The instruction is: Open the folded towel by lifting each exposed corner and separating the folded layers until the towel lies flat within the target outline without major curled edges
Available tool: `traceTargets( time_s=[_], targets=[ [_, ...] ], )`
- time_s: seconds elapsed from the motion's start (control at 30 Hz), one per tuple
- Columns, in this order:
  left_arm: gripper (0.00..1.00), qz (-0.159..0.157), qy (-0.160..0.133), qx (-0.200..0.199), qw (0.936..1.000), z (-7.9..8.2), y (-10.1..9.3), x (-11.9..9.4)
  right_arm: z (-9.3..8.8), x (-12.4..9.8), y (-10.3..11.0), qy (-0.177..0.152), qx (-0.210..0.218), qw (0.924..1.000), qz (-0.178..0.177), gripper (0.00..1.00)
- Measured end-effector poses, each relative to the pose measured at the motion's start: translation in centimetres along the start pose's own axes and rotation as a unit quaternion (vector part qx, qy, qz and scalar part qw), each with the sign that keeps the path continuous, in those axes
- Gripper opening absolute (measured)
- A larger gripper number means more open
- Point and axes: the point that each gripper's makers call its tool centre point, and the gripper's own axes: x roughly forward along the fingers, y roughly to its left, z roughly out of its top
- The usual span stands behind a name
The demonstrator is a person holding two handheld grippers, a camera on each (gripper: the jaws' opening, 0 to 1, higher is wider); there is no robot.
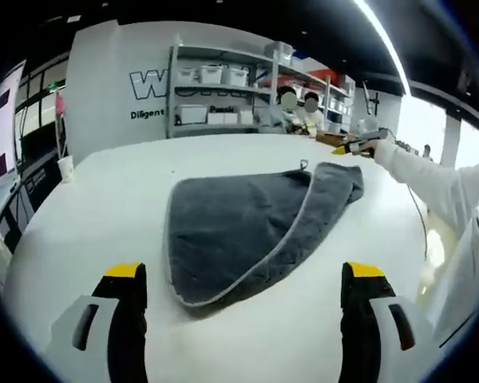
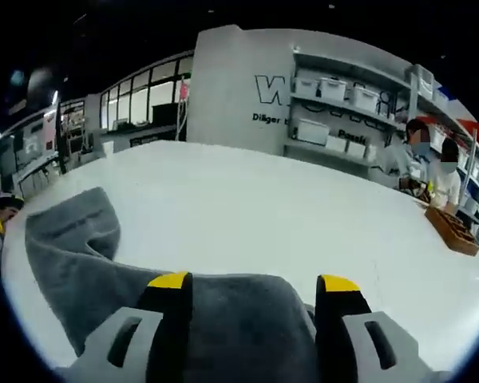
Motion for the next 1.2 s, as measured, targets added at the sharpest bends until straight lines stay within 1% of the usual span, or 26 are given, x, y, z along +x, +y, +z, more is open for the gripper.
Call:
traceTargets(
  time_s=[0.13,0.2,0.27,0.37,0.5,0.7,0.73,0.8,0.93,1.03,1.1,1.2],
  targets=[
    [0.99,0.002,0.005,-0.004,1.0000,-0.2,0.3,0.2,-1.2,1.8,-0.1,0.019,-0.001,0.9998,-0.003,0.53],
    [0.99,0.000,0.007,-0.006,1.0000,-0.2,0.3,0.3,-1.7,2.7,-0.1,0.023,0.006,0.9997,0.004,0.46],
    [0.99,-0.002,0.009,-0.006,0.9999,-0.2,0.3,0.6,-1.9,3.2,-0.2,0.024,0.016,0.9996,0.003,0.41],
    [0.99,-0.005,0.011,-0.006,0.9999,-0.1,0.1,0.8,-2.2,3.6,-0.7,0.025,0.020,0.9994,-0.008,0.36],
    [0.98,-0.010,0.011,-0.007,0.9999,-0.1,-0.1,1.2,-2.9,4.0,-1.2,0.034,0.020,0.9990,-0.019,0.25],
    [0.97,-0.017,0.021,-0.006,0.9996,-0.5,-0.4,1.6,-4.1,4.7,-1.6,0.046,0.025,0.9983,-0.024,0.16],
    [0.97,-0.017,0.020,-0.006,0.9996,-0.4,-0.4,1.6,-4.1,4.7,-1.7,0.047,0.026,0.9983,-0.024,0.13],
    [0.97,-0.017,0.019,-0.007,0.9997,-0.4,-0.4,1.6,-4.2,5.0,-1.5,0.043,0.035,0.9983,-0.019,0.09],
    [0.97,-0.016,0.019,-0.008,0.9996,-0.4,-0.3,1.5,-4.1,5.0,-1.6,0.040,0.046,0.9979,-0.020,0.01],
    [0.97,-0.015,0.018,-0.011,0.9997,-0.4,-0.2,1.4,-4.1,4.3,-1.1,0.036,0.053,0.9977,-0.020,0.00],
    [0.96,-0.014,0.016,-0.011,0.9997,-0.4,-0.2,1.3,-3.6,4.0,-1.2,0.026,0.057,0.9979,-0.018,0.00],
    [0.96,-0.015,0.013,-0.012,0.9997,-0.4,-0.3,1.2,-3.2,3.3,-1.0,0.017,0.052,0.9983,-0.018,0.00]
  ],
)
